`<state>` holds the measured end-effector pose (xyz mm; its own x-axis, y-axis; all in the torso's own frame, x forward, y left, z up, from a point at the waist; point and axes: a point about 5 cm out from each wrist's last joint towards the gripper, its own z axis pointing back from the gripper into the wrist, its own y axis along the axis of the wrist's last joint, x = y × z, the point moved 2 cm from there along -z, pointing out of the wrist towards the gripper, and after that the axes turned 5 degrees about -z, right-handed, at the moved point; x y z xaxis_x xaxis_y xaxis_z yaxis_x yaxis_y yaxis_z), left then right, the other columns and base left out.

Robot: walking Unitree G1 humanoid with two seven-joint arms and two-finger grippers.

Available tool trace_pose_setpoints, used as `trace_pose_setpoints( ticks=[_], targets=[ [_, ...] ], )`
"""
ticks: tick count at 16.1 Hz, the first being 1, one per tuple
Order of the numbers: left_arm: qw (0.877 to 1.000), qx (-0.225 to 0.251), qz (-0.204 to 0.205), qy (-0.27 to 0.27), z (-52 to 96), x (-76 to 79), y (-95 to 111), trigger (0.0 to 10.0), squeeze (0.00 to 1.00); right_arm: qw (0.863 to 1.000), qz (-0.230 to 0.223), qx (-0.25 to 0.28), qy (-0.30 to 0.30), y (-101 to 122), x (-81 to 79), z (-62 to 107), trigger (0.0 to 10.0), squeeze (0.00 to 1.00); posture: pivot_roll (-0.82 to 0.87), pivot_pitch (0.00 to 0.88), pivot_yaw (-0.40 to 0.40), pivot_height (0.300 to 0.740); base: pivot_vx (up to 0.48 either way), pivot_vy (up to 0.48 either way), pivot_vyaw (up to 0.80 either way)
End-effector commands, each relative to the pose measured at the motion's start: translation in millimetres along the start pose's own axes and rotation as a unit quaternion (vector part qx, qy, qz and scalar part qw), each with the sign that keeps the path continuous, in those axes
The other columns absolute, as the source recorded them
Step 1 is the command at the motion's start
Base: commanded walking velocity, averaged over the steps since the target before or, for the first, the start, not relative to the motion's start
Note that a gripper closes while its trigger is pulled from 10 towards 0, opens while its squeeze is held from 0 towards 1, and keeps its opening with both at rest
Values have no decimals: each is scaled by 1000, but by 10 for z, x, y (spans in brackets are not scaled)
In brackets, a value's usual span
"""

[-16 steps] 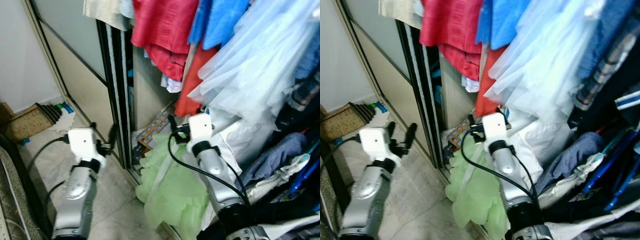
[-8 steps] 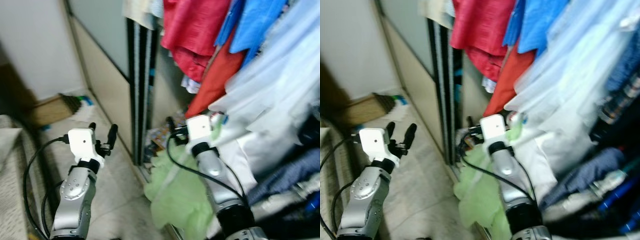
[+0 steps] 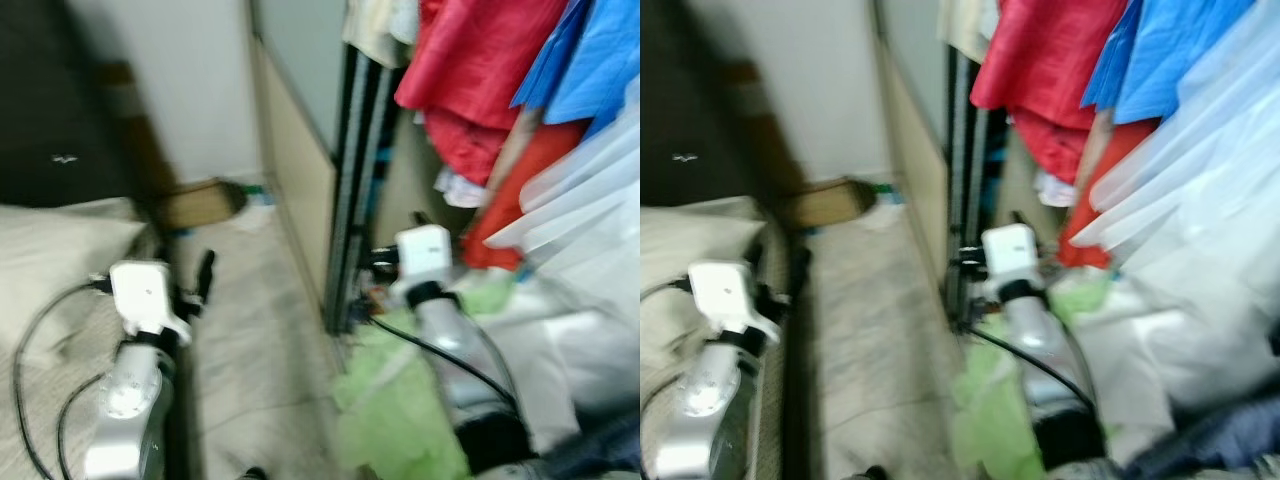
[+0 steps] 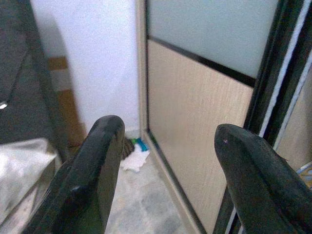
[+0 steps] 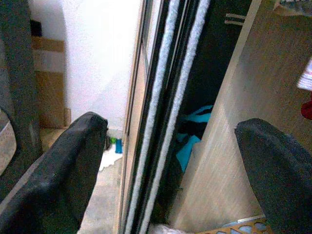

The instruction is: Clean up the room

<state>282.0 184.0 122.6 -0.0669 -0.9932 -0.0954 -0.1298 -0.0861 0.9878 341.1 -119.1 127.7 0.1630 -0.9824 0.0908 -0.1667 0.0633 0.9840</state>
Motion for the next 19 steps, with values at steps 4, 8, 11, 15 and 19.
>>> trace_pose_setpoints(
  ticks=[4,8,11,15,19],
  targets=[
    [1000,-20,-4,15,62,-87,-54,10000,0,1000,-3,-6,-22,-30,88,78,10000,0,-40,53,-32,740,0,0,800],
    [1000,-16,22,13,61,124,-30,10000,0,1000,0,1,-4,36,33,47,10000,0,-46,60,-61,740,0,0,800],
    [998,-30,41,43,174,135,-59,10000,0,1000,4,-8,3,7,57,107,10000,0,-41,74,-86,740,0,0,800],
    [993,-52,52,93,402,23,-105,10000,0,1000,19,-23,3,-27,197,263,10000,0,-39,87,-92,740,0,0,800],
    [992,-73,55,83,531,95,-153,10000,0,998,34,-47,6,-100,336,424,10000,0,-45,91,-95,740,0,0,800]
  ],
)
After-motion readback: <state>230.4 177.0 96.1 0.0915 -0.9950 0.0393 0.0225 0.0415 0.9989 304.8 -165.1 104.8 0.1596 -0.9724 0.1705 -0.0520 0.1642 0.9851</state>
